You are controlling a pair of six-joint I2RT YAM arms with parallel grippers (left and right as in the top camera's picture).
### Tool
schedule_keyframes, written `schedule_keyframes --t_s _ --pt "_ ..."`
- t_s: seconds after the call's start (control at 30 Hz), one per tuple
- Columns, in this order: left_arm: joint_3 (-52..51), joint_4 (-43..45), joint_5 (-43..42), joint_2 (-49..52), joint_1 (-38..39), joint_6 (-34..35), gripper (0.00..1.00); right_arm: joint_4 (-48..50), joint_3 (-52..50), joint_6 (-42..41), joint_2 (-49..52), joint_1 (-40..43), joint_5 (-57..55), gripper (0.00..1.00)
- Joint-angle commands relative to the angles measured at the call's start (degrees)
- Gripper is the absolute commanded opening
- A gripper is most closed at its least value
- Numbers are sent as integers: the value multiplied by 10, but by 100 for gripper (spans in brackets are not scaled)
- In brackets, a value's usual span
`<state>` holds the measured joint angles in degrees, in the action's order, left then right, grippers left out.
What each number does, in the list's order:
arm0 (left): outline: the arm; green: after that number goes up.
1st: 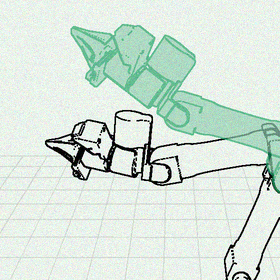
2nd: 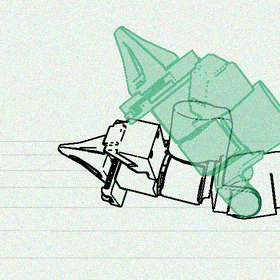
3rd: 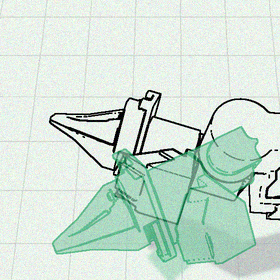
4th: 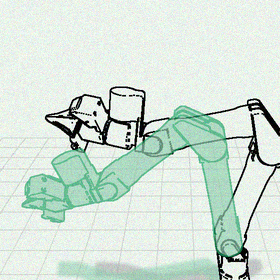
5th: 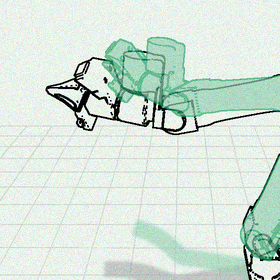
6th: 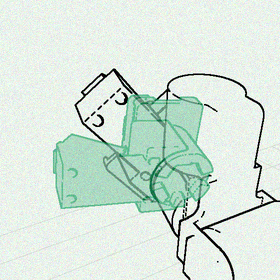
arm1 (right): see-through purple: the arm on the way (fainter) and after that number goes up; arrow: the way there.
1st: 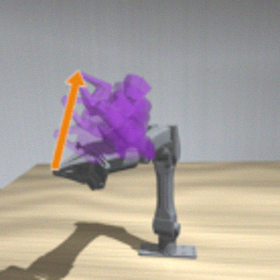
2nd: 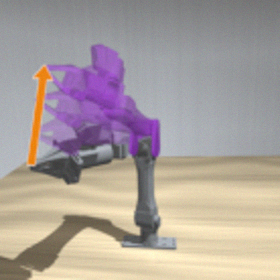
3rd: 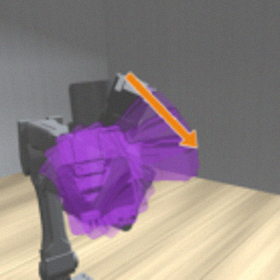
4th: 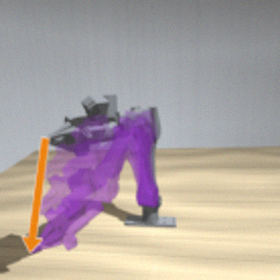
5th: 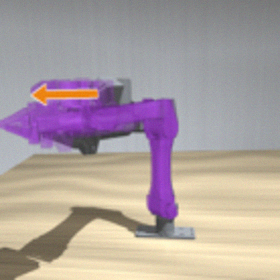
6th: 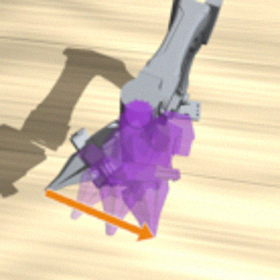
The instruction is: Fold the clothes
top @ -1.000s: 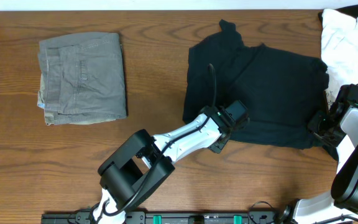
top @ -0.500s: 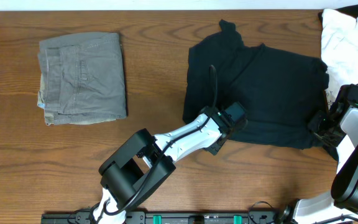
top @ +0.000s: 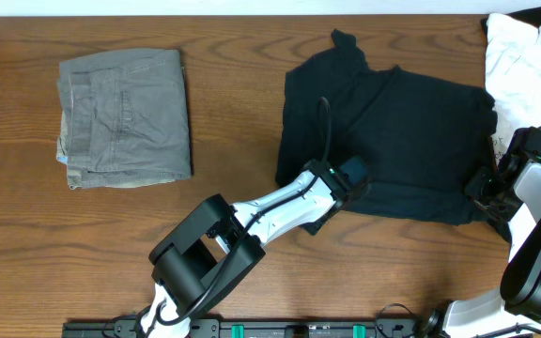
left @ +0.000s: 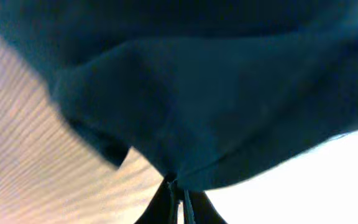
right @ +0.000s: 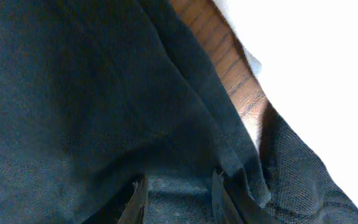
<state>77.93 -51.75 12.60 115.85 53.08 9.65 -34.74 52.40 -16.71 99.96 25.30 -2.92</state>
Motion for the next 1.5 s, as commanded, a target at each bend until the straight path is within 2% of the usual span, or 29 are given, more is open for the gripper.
schedule_keyframes --t_s 0.0,0.1,0.3,0.7,0.9,1.2,1.23,1.27,1.3,1.4,1.47 --pt "16 -45 74 -3 -1 -10 6 3 -40 7 58 -6 75 33" --pt "16 -91 109 -6 -1 -10 6 3 -40 7 58 -6 75 33" --pt "14 -151 110 -6 -2 23 6 2 -40 11 58 -6 75 32" --pt "-39 -150 106 -5 -5 81 6 -6 -39 11 58 -6 57 31" --pt "-83 -148 104 -5 -5 120 6 -52 -17 11 58 -6 27 29" --pt "-98 -140 44 -5 -4 121 7 -79 -4 11 58 -6 28 32" --pt "-98 -140 43 -5 -4 121 13 -88 0 11 58 -6 30 32" --pt "-98 -140 43 -5 -4 121 27 -101 9 11 58 -6 31 36" --pt "-98 -140 43 -5 -4 121 34 -114 18 11 58 -6 31 38" --pt "-92 -147 44 -6 -5 115 43 -156 56 11 57 -6 32 47" --pt "-76 -163 46 -6 -5 110 45 -180 77 10 57 -10 34 51"
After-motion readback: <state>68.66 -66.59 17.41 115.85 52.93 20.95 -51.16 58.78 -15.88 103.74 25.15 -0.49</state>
